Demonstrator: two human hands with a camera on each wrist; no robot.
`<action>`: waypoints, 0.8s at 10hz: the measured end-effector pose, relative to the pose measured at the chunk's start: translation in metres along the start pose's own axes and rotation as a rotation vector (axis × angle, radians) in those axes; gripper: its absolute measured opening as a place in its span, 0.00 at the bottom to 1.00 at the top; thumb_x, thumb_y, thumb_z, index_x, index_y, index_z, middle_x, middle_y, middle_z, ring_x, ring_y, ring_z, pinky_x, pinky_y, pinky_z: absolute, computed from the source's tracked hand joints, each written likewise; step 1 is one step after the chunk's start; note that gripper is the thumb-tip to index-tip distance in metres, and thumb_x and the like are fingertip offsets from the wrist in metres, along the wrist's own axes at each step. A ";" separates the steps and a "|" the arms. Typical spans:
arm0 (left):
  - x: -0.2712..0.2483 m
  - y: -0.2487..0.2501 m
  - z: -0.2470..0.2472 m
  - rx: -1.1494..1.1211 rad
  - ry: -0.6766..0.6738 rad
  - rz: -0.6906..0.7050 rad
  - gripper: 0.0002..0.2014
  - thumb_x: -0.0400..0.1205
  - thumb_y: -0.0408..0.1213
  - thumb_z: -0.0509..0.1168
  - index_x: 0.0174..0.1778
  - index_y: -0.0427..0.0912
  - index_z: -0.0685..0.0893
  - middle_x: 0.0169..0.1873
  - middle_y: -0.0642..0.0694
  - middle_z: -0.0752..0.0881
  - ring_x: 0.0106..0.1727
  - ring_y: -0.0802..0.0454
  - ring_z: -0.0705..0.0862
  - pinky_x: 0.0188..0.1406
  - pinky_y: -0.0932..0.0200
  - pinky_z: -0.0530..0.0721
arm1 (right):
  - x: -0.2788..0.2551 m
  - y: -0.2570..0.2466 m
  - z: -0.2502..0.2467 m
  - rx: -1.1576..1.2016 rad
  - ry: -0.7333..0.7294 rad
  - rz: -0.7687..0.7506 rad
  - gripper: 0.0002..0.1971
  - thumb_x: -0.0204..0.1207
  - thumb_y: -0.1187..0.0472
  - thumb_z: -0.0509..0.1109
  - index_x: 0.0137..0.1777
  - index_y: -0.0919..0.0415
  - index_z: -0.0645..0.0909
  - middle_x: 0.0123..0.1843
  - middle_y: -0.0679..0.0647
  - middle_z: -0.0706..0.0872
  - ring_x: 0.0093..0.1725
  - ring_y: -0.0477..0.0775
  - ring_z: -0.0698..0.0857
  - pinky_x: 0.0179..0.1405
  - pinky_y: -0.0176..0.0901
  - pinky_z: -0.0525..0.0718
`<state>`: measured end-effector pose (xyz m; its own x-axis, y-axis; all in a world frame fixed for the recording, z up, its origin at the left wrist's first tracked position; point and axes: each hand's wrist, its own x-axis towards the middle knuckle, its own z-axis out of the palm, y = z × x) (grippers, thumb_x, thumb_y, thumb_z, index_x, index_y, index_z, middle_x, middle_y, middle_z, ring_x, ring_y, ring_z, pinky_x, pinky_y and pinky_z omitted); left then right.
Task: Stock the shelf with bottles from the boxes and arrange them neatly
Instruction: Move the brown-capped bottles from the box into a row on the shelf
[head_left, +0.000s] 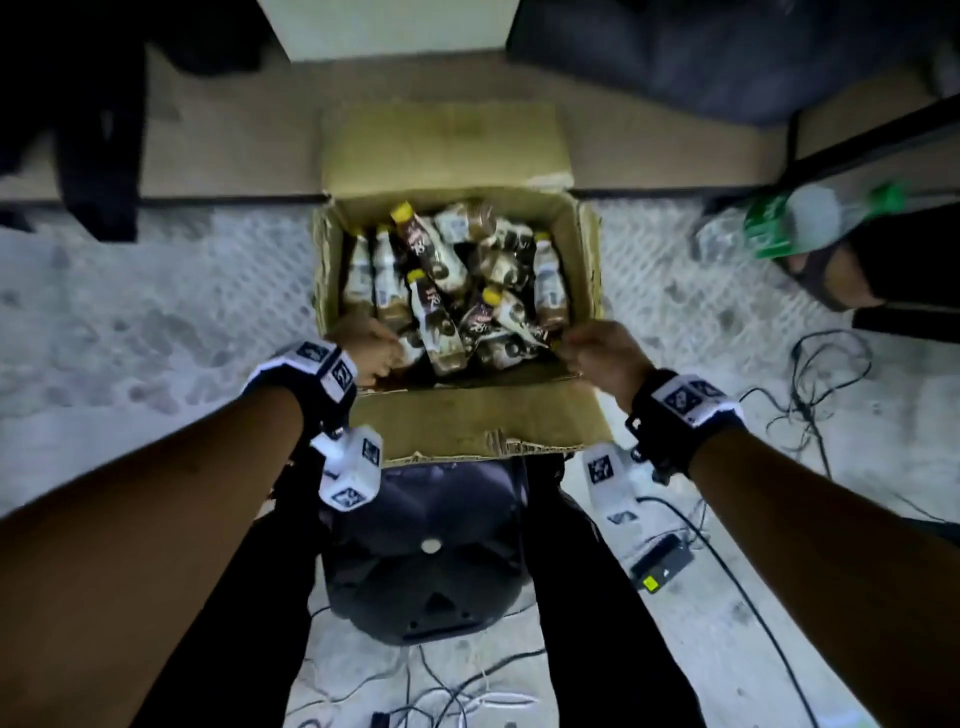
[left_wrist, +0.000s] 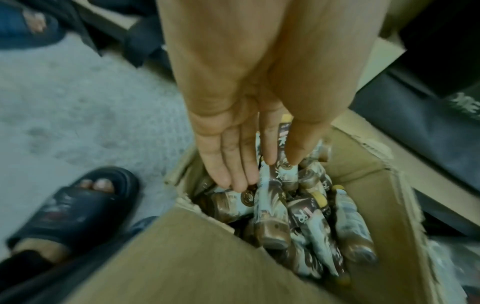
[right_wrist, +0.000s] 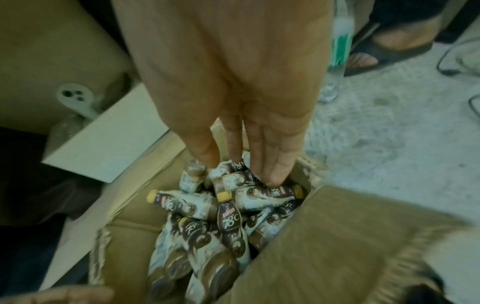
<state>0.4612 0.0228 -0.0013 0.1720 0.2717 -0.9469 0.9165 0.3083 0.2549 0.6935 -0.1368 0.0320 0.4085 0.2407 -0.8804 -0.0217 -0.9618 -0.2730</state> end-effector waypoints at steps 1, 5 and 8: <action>0.058 0.005 0.013 -0.045 0.064 -0.030 0.16 0.84 0.33 0.63 0.64 0.29 0.80 0.56 0.31 0.85 0.60 0.34 0.84 0.53 0.46 0.82 | 0.068 0.002 0.020 0.073 0.069 0.007 0.12 0.68 0.57 0.77 0.44 0.65 0.82 0.36 0.56 0.84 0.40 0.59 0.84 0.39 0.52 0.84; 0.142 0.023 0.059 -0.038 0.203 -0.032 0.60 0.65 0.45 0.82 0.83 0.36 0.49 0.77 0.31 0.65 0.76 0.34 0.70 0.72 0.38 0.74 | 0.159 -0.014 0.051 0.255 -0.029 0.142 0.15 0.75 0.49 0.76 0.50 0.61 0.84 0.40 0.56 0.86 0.32 0.52 0.83 0.25 0.38 0.83; 0.069 0.019 0.046 -0.396 0.095 -0.066 0.14 0.78 0.39 0.73 0.56 0.40 0.83 0.54 0.42 0.84 0.54 0.43 0.82 0.53 0.51 0.81 | 0.077 0.009 0.021 0.527 -0.295 0.256 0.16 0.84 0.52 0.62 0.40 0.64 0.76 0.20 0.55 0.82 0.17 0.51 0.80 0.18 0.33 0.77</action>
<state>0.5069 0.0058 -0.0711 0.0663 0.3171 -0.9461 0.7111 0.6501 0.2677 0.7057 -0.1242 -0.0462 0.0653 0.1110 -0.9917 -0.5599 -0.8185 -0.1285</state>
